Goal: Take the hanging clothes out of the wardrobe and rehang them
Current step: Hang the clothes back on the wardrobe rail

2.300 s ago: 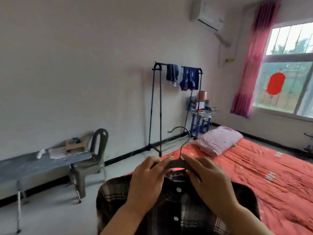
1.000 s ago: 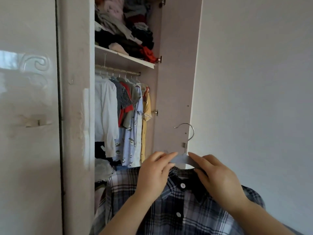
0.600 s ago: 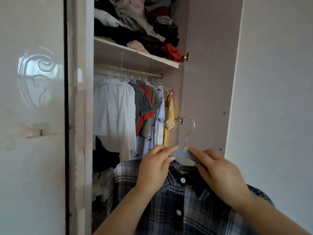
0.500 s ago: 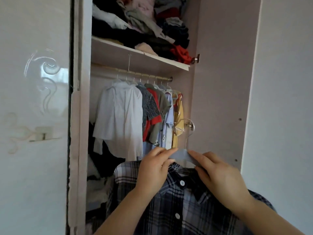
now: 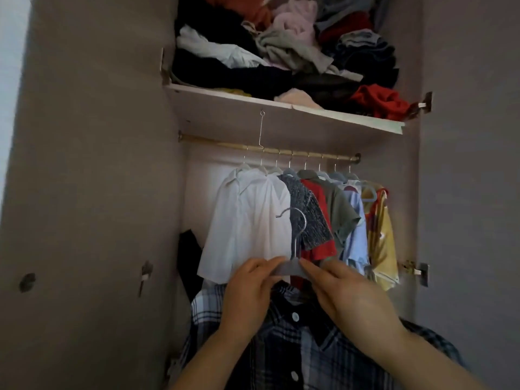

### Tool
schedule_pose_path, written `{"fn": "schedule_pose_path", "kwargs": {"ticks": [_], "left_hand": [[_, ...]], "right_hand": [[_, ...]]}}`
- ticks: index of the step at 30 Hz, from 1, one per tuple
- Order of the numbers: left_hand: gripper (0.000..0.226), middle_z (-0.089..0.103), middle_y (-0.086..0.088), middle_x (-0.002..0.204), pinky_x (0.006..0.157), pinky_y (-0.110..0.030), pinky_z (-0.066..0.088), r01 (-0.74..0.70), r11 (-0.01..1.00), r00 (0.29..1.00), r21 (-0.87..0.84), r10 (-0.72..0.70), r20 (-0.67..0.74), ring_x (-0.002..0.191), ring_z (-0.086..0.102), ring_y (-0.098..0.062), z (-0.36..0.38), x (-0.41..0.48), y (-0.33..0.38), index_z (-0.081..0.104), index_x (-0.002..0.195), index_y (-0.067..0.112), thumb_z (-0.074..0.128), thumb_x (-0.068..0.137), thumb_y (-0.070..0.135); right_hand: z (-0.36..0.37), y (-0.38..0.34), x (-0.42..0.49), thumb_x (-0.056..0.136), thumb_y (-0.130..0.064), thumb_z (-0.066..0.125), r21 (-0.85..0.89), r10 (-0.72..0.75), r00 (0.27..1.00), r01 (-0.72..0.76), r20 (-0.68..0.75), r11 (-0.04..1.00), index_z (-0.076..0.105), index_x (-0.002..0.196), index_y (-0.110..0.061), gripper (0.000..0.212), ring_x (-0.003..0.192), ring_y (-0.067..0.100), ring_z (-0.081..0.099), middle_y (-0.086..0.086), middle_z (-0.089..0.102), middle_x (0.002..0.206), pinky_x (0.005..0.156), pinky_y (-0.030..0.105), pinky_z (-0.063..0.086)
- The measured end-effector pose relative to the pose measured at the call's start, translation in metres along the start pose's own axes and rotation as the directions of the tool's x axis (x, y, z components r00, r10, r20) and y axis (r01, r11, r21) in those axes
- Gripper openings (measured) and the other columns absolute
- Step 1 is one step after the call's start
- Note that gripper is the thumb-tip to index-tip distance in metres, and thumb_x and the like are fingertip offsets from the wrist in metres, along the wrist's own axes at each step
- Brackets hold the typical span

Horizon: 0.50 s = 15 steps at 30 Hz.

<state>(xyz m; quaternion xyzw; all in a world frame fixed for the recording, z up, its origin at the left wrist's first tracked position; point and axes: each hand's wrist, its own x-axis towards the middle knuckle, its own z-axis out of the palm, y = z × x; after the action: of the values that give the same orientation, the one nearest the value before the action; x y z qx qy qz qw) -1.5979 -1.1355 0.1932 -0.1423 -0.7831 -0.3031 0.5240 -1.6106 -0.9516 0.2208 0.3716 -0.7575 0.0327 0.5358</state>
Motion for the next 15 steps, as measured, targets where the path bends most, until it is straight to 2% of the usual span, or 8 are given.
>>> {"fn": "schedule_pose_path", "kwargs": {"ticks": [3,5,8,9,10,12,13,15], "left_hand": [[0.034,0.06,0.007,0.1,0.084,0.003,0.033,0.017,1.0,0.997,-0.018,-0.018,-0.077,0.094,0.05,0.005,0.01,0.036,-0.046,0.064,0.116,0.021,0.059,0.086,0.005],[0.035,0.059,0.005,0.1,0.083,0.004,0.032,0.028,0.999,0.993,-0.017,-0.03,-0.113,0.092,0.05,0.005,0.016,0.061,-0.078,0.065,0.115,0.017,0.06,0.086,-0.002],[0.033,0.058,0.005,0.102,0.08,0.005,0.03,0.079,0.997,0.987,0.01,-0.077,-0.144,0.094,0.052,0.0,0.018,0.106,-0.118,0.064,0.118,0.015,0.059,0.088,0.001],[0.033,0.059,0.004,0.106,0.08,0.005,0.029,0.09,0.995,0.987,0.048,-0.083,-0.139,0.096,0.051,-0.002,0.02,0.12,-0.131,0.063,0.119,0.015,0.059,0.089,0.004],[0.033,0.061,0.001,0.11,0.082,0.004,0.028,0.1,0.991,0.987,0.087,-0.088,-0.132,0.099,0.051,-0.003,0.02,0.133,-0.144,0.062,0.121,0.014,0.059,0.089,0.007],[0.033,0.061,-0.005,0.118,0.084,-0.001,0.026,0.131,0.98,0.984,0.148,-0.11,-0.142,0.106,0.052,-0.01,0.017,0.156,-0.168,0.059,0.124,0.012,0.058,0.09,0.01],[0.034,0.059,-0.006,0.121,0.085,-0.002,0.025,0.159,0.972,0.979,0.171,-0.133,-0.156,0.109,0.052,-0.013,0.014,0.166,-0.178,0.058,0.125,0.011,0.057,0.091,0.01],[0.037,0.056,-0.006,0.126,0.085,-0.004,0.025,0.214,0.954,0.967,0.209,-0.176,-0.186,0.114,0.051,-0.016,0.009,0.183,-0.193,0.055,0.129,0.013,0.055,0.092,0.01]], "right_hand": [[0.046,0.01,0.045,0.047,-0.014,0.09,-0.047,-0.037,0.999,0.037,0.007,0.998,0.069,0.109,-0.022,0.066,0.045,0.018,0.055,-0.001,0.059,0.07,0.027,0.021,0.031],[0.076,0.014,0.076,0.044,-0.014,0.09,-0.031,-0.061,0.998,0.061,0.025,0.998,0.07,0.106,-0.023,0.066,0.042,0.017,0.053,-0.001,0.056,0.067,0.029,0.019,0.027],[0.118,0.024,0.13,0.042,-0.02,0.091,-0.064,-0.067,0.995,0.071,0.071,0.995,0.071,0.103,-0.027,0.064,0.043,0.015,0.054,-0.003,0.057,0.067,0.03,0.018,0.025],[0.129,0.024,0.146,0.049,-0.022,0.089,-0.074,-0.055,0.994,0.062,0.092,0.995,0.069,0.107,-0.029,0.062,0.048,0.015,0.056,-0.003,0.058,0.072,0.032,0.019,0.027],[0.139,0.025,0.161,0.063,-0.025,0.082,-0.077,-0.046,0.994,0.054,0.098,0.996,0.064,0.115,-0.032,0.056,0.059,0.017,0.06,-0.001,0.058,0.082,0.037,0.022,0.03],[0.159,0.029,0.191,0.09,-0.025,0.054,-0.064,-0.03,0.993,0.037,0.112,0.997,0.046,0.13,-0.033,0.042,0.087,0.022,0.058,0.002,0.052,0.104,0.053,0.025,0.035],[0.169,0.031,0.205,0.094,-0.025,0.045,-0.051,-0.018,0.99,0.026,0.142,0.998,0.042,0.131,-0.031,0.038,0.094,0.024,0.055,0.003,0.048,0.108,0.057,0.027,0.035],[0.188,0.034,0.233,0.095,-0.023,0.042,-0.026,0.018,0.985,-0.014,0.169,1.0,0.043,0.128,-0.027,0.034,0.097,0.026,0.054,0.004,0.045,0.108,0.06,0.028,0.036]]}}
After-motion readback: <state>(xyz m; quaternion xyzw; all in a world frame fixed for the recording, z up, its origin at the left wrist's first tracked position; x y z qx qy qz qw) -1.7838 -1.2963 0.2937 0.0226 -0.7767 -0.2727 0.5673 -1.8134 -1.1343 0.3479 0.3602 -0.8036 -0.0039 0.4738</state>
